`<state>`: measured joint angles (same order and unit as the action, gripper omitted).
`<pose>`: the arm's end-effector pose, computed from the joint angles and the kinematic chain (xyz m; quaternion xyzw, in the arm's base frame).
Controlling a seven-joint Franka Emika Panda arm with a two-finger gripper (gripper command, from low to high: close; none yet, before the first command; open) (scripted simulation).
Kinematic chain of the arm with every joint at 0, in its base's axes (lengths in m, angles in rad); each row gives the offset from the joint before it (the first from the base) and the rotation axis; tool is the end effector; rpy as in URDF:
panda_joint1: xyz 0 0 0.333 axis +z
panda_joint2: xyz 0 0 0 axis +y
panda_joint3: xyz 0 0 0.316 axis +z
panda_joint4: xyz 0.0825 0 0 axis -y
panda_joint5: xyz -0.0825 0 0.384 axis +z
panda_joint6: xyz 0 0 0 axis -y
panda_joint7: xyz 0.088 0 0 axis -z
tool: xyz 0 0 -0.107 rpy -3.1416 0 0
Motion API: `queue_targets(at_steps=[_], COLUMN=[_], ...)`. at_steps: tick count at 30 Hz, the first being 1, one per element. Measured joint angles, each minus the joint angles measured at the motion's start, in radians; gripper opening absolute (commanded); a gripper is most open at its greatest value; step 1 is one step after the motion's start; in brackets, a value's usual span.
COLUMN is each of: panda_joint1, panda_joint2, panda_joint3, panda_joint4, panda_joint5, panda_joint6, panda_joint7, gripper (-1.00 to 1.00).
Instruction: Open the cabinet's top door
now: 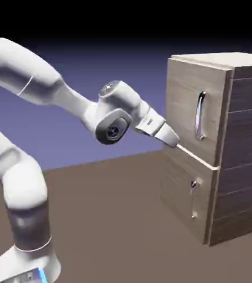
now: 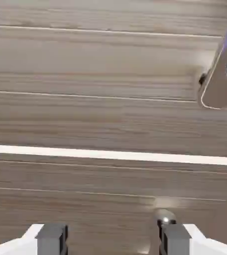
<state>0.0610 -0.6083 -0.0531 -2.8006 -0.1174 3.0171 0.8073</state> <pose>0.3853 0.0111 0.4745 -0.8617 0.3111 -0.3734 0.1458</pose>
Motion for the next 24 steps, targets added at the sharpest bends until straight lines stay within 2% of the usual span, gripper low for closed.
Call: queue_targets(at_steps=[24], panda_joint1=[0.436], panda_joint2=[-0.341], panda_joint3=[-0.472], panda_joint4=[0.084], panda_joint5=[-1.044], panda_joint6=[-0.177], panda_joint7=[0.589], gripper=[0.00])
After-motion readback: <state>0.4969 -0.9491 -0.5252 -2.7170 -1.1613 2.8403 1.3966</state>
